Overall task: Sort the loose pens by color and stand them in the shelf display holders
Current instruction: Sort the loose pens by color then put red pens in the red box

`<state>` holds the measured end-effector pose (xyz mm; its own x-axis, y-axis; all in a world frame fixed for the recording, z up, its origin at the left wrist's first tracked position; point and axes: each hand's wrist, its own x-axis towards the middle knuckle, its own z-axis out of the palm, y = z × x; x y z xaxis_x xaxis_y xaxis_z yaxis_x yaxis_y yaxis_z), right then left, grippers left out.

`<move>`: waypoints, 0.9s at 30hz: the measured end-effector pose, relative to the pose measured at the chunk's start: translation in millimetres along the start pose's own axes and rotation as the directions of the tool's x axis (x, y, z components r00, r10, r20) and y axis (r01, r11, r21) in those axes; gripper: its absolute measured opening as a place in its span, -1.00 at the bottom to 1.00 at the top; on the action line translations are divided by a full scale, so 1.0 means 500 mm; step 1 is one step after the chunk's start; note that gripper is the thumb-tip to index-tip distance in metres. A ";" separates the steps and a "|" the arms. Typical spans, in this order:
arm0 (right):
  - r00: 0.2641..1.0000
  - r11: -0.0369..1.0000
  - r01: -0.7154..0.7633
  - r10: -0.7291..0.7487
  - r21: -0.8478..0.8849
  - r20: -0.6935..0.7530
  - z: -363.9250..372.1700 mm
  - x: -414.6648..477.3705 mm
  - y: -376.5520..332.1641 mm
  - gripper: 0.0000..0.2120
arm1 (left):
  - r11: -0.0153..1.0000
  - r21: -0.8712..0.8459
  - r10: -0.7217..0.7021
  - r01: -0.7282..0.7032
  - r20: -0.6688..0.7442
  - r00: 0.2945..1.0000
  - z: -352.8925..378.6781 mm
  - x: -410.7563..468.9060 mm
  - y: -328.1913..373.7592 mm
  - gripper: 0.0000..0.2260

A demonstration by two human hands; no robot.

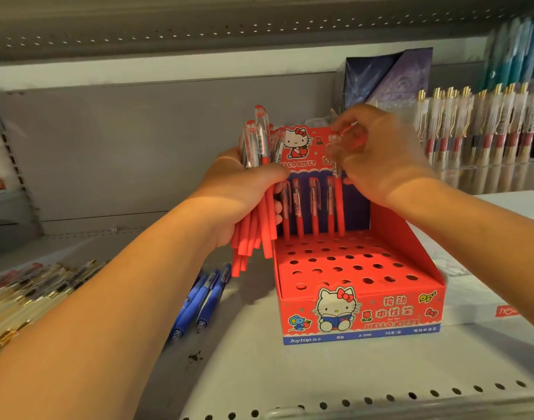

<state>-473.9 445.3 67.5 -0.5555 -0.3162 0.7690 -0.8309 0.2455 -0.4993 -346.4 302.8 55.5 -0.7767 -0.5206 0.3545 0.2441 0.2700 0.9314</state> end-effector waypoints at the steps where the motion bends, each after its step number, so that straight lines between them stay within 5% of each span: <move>1: 1.000 0.998 0.026 -0.027 -0.053 -0.006 -0.001 0.000 0.003 -0.80 | 1.000 0.003 0.002 -0.002 0.006 1.000 0.000 0.000 -0.001 -0.89; 9: 0.993 0.970 0.114 -0.114 -0.216 0.015 0.002 -0.001 0.014 -0.85 | 0.999 0.026 0.024 -0.025 0.045 0.999 0.002 -0.001 -0.003 -0.89; 13: 0.997 0.983 0.067 -0.061 -0.171 0.043 -0.004 -0.002 0.009 -0.86 | 0.999 0.025 0.025 -0.026 0.061 0.998 0.004 -0.002 -0.005 -0.89; 27: 0.950 0.796 0.081 0.119 -0.600 0.287 -0.016 -0.012 -0.008 -0.87 | 1.000 0.005 0.029 -0.030 0.165 0.986 0.004 -0.004 -0.010 -0.90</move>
<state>-466.9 453.6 68.4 -0.6360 -0.5346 0.5566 -0.6881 0.7193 -0.0953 -347.2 304.2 49.9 -0.8545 -0.3717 0.3630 0.2647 0.2898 0.9198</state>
